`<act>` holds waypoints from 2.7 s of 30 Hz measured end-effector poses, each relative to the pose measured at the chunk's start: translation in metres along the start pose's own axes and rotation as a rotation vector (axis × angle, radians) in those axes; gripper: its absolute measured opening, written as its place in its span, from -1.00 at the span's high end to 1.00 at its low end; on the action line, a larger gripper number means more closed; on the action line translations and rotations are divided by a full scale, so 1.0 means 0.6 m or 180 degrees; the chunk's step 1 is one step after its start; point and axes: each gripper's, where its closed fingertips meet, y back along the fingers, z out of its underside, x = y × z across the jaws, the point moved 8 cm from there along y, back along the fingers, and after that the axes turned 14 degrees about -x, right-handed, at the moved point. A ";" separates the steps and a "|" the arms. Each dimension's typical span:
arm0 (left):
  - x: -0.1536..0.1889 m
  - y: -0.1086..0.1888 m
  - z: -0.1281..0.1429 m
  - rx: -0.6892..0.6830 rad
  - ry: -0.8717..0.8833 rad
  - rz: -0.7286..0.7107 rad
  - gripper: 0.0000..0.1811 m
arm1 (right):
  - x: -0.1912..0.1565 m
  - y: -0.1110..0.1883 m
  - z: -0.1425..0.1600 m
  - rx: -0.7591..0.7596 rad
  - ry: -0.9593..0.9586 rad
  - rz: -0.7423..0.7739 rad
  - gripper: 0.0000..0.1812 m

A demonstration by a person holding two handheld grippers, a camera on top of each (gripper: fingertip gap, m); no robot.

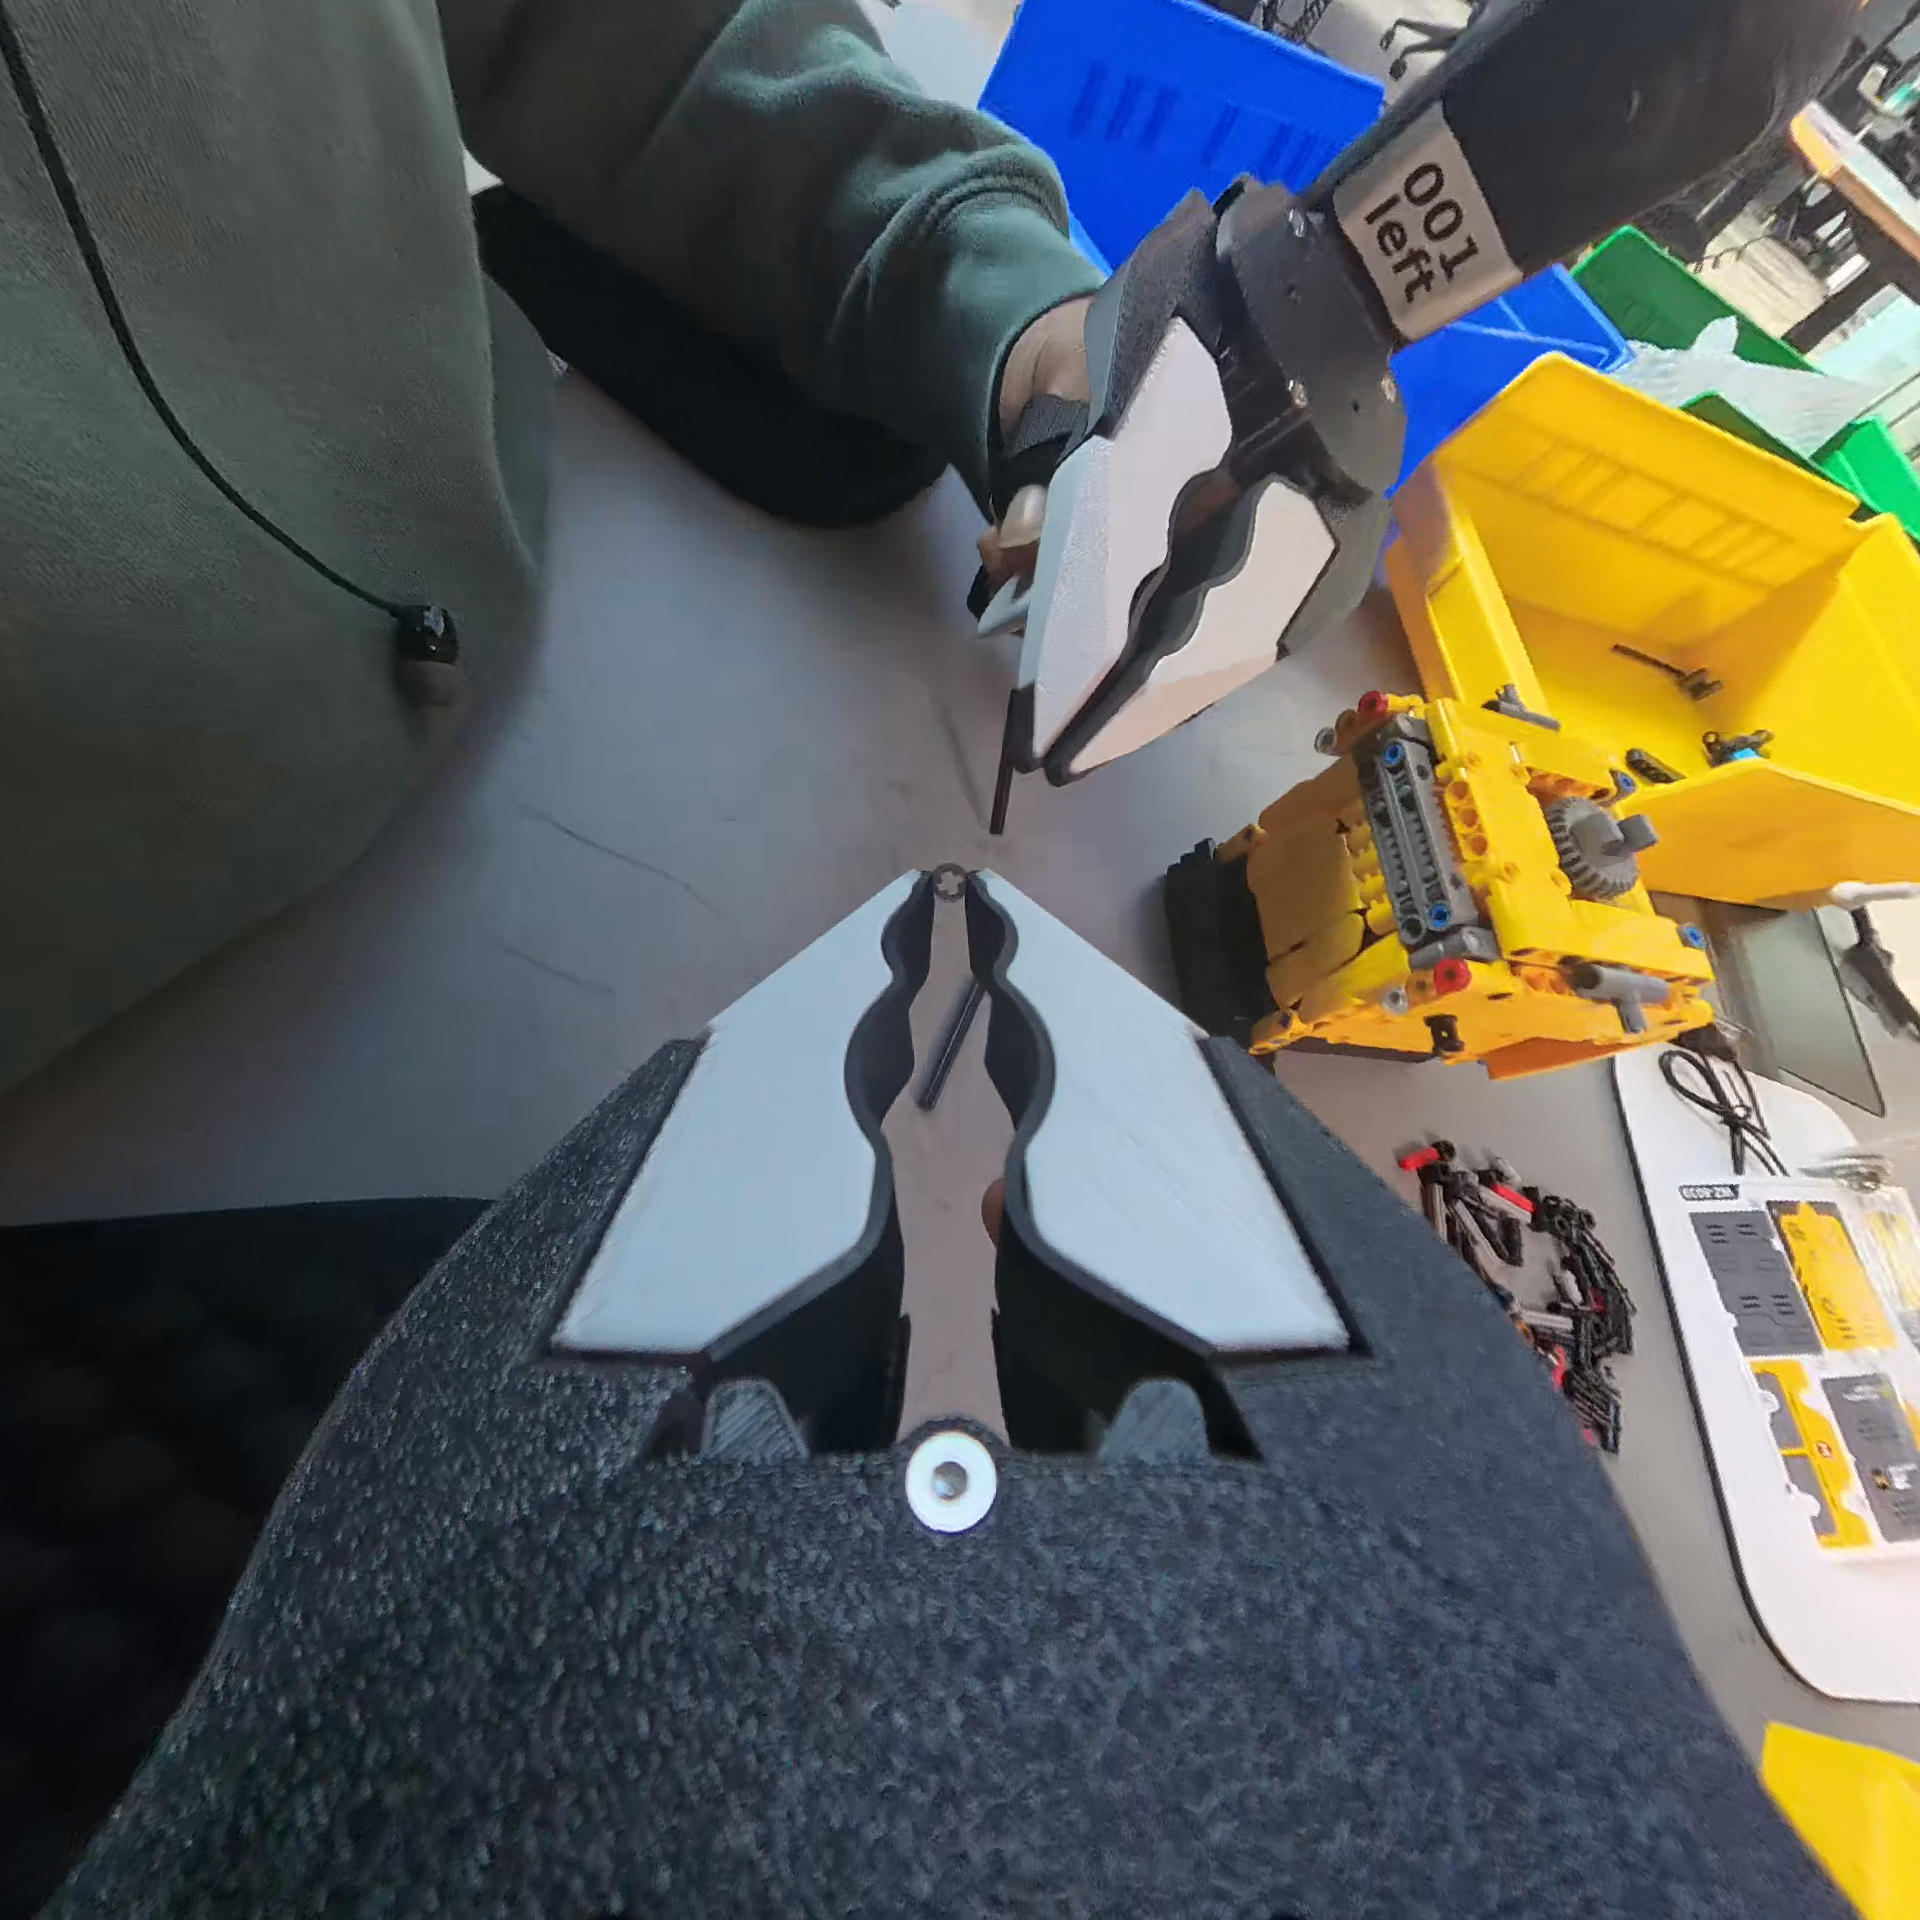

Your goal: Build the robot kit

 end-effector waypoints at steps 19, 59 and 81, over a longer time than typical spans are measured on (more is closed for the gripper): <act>0.032 0.062 0.120 -0.2418 -0.0067 -0.1141 0.74 | 0.009 -0.031 0.071 -0.0117 -0.0483 -0.0091 0.93; 0.028 -0.039 0.008 -0.0118 -0.0048 0.0531 0.98 | -0.017 0.024 -0.007 0.0973 -0.0489 -0.0520 0.93; 0.038 -0.046 0.011 -0.0147 0.0089 0.1445 0.99 | -0.040 0.026 -0.035 0.0960 -0.0222 -0.0573 0.93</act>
